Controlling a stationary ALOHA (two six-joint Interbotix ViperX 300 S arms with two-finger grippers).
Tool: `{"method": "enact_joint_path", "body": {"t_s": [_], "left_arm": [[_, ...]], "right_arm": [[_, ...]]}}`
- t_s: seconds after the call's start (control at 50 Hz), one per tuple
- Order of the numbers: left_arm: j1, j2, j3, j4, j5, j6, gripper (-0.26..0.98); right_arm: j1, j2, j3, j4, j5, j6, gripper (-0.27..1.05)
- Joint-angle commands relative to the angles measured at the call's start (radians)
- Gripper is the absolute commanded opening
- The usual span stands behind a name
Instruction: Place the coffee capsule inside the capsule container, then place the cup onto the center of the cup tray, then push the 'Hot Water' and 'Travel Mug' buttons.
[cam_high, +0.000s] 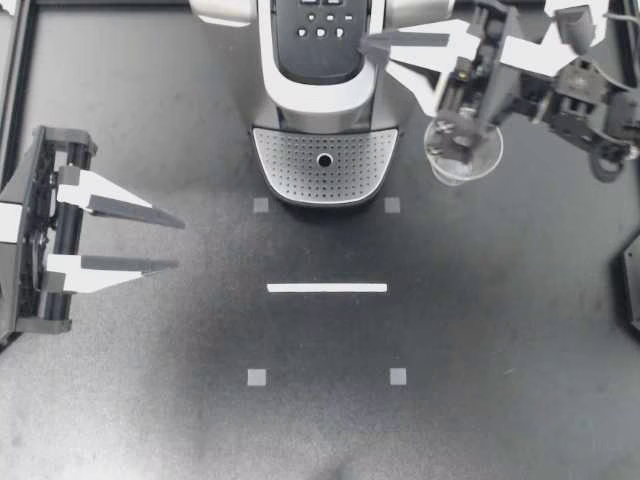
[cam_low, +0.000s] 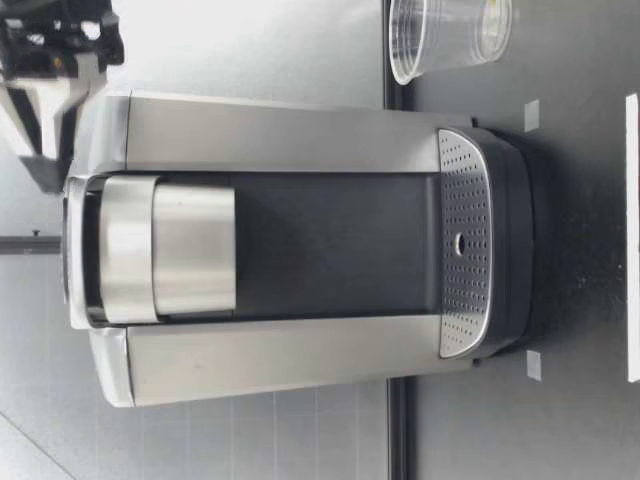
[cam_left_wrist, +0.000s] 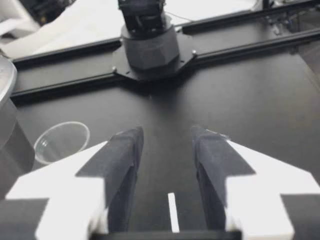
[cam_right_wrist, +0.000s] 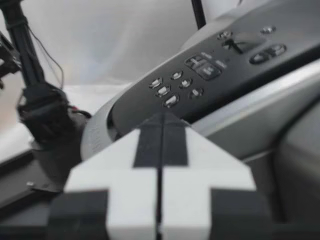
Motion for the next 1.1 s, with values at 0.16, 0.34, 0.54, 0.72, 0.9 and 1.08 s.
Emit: {"method": "enact_joint_path", "body": {"t_s": [0.16, 0.34, 0.54, 0.72, 0.9, 1.08], "left_arm": [[0.009, -0.003, 0.009, -0.034, -0.005, -0.002, 0.37], [0.078, -0.002, 0.031, -0.092, -0.006, -0.002, 0.37], [0.13, -0.003, 0.057, -0.118, -0.081, -0.002, 0.37], [0.143, -0.003, 0.075, -0.123, -0.12, -0.002, 0.37], [0.143, -0.003, 0.077, -0.123, -0.121, -0.002, 0.37], [0.144, -0.003, 0.078, -0.123, -0.121, -0.002, 0.37]], "right_arm": [[-0.044, -0.186, 0.17, 0.054, 0.241, 0.193, 0.0], [-0.123, -0.293, 0.304, 0.057, 0.36, 0.337, 0.0], [-0.221, -0.376, 0.403, 0.057, 0.396, 0.414, 0.0], [-0.255, -0.383, 0.468, 0.058, 0.414, 0.509, 0.01], [-0.256, -0.328, 0.489, 0.058, 0.446, 0.574, 0.09], [-0.256, -0.255, 0.483, 0.058, 0.446, 0.612, 0.27]]}}
